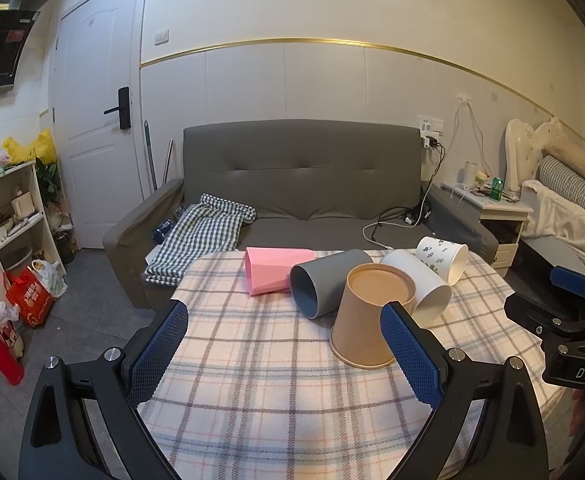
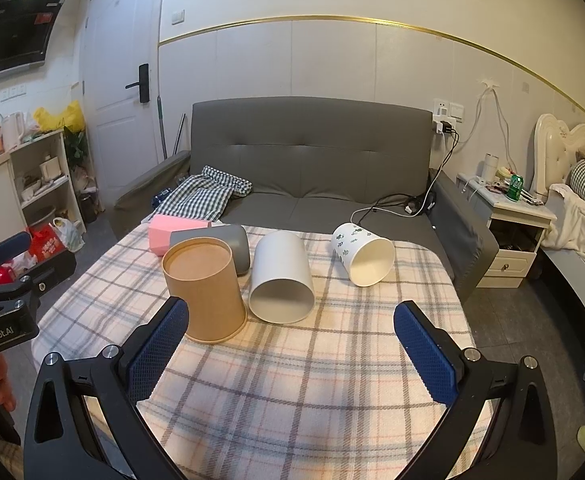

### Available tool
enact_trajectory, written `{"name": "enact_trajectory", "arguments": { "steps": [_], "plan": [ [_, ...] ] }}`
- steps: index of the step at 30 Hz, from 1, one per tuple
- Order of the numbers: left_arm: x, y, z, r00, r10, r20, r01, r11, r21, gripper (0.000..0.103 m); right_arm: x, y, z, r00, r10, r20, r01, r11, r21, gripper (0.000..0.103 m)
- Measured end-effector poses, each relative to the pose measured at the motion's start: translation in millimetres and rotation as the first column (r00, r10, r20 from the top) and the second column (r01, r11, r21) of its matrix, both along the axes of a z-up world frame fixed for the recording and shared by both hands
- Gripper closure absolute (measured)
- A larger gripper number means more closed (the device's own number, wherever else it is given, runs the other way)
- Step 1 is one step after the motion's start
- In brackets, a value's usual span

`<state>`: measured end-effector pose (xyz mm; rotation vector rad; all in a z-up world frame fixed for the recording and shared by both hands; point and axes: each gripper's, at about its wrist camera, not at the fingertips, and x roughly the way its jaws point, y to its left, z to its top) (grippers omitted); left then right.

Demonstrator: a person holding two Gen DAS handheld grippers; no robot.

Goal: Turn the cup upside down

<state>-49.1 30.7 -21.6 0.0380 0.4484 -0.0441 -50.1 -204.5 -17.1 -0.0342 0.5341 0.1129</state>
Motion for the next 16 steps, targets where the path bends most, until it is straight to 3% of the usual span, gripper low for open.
{"name": "enact_trajectory", "arguments": {
  "steps": [16],
  "plan": [
    [1.5,0.7,-0.5,1.0,0.001,0.002,-0.001,1.0,-0.001,0.003,0.6,-2.0,-7.4,1.0,0.005,-0.01,-0.005,1.0,-0.004,0.0]
  ]
}}
